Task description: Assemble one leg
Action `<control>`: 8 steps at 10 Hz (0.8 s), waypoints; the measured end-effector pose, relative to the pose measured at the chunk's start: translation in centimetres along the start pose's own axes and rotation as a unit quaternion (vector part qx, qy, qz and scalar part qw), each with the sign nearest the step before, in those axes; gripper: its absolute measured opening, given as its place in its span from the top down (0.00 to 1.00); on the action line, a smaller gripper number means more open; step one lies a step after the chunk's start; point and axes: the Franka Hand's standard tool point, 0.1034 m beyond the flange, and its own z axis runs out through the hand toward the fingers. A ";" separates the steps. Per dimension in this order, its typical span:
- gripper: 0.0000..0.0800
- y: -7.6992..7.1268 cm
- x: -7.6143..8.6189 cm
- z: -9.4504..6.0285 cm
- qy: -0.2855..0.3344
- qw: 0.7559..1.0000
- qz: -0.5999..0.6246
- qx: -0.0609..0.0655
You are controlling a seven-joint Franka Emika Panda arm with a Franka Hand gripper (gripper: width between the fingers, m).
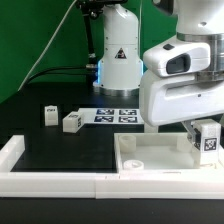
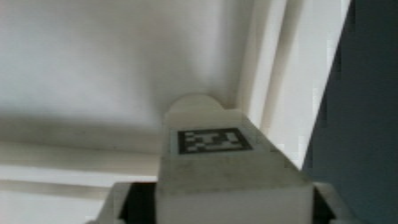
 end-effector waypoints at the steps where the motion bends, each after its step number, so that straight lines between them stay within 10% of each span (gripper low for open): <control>1: 0.63 0.0 0.0 0.0 0.000 1.000 -0.003 0.000; 8: 0.63 -0.1 0.0 0.2 0.005 0.889 0.457 0.031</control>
Offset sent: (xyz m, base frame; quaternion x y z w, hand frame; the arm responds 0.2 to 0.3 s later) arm -0.0141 -0.0049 -0.0037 -0.0488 0.0365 0.2972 0.9529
